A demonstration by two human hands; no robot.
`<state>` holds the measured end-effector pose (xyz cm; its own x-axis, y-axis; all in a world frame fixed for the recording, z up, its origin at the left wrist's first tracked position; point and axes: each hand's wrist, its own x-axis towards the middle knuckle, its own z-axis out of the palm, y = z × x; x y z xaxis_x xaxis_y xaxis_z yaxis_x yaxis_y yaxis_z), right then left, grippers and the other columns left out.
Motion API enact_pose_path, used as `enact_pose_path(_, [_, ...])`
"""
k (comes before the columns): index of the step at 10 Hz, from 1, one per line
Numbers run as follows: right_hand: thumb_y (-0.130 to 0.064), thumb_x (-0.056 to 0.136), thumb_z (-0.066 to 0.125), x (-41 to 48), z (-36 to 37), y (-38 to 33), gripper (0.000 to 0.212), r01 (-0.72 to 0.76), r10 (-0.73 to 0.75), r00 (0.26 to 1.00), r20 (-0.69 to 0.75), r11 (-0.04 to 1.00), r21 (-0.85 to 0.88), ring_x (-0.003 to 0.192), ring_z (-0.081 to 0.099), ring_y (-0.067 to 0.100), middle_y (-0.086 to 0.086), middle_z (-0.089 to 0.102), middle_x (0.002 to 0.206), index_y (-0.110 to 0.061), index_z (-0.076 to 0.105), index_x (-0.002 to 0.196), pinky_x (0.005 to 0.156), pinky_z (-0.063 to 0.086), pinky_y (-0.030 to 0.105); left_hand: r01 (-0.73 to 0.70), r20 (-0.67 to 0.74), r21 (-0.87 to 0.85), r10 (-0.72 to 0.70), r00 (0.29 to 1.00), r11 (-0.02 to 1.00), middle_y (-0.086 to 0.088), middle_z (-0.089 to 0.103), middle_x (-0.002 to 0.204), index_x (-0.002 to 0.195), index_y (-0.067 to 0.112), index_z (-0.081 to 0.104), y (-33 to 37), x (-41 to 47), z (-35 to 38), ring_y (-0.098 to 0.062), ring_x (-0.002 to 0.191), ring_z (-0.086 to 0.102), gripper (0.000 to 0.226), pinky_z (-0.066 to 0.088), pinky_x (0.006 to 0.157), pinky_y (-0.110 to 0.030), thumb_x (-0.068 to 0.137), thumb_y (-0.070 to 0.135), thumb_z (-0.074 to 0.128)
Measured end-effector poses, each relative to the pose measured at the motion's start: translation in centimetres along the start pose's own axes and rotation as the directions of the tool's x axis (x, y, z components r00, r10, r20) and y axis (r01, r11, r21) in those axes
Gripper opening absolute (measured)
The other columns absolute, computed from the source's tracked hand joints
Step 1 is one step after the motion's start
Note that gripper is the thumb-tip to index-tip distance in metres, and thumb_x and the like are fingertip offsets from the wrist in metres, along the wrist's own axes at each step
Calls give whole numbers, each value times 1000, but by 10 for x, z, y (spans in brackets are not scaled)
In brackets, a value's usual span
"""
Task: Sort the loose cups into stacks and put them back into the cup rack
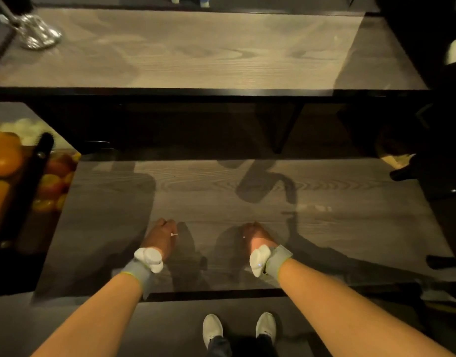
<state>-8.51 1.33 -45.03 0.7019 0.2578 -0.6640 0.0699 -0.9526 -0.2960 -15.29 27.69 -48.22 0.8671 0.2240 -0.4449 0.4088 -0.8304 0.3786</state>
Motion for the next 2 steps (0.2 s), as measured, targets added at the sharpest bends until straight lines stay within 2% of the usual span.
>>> enact_pose_path(1, [-8,97,49,0,-9,11,38,-48,51,998,-48,998,46,123,53,34,22,53,135,2,48,134,99,42,34,3,44,-39,-2,999,999,-15,54,108,98,4,62,14,-2,-6,-35,101,57,7,38,84,-32,93,6,59])
enact_pose_path(2, [-19,101,43,-1,-34,22,39,-67,77,989,-129,994,80,127,50,32,19,52,139,2,44,135,100,36,30,-34,77,-91,41,996,995,-8,54,94,80,21,45,43,0,-21,-30,90,57,22,33,72,-28,95,10,57])
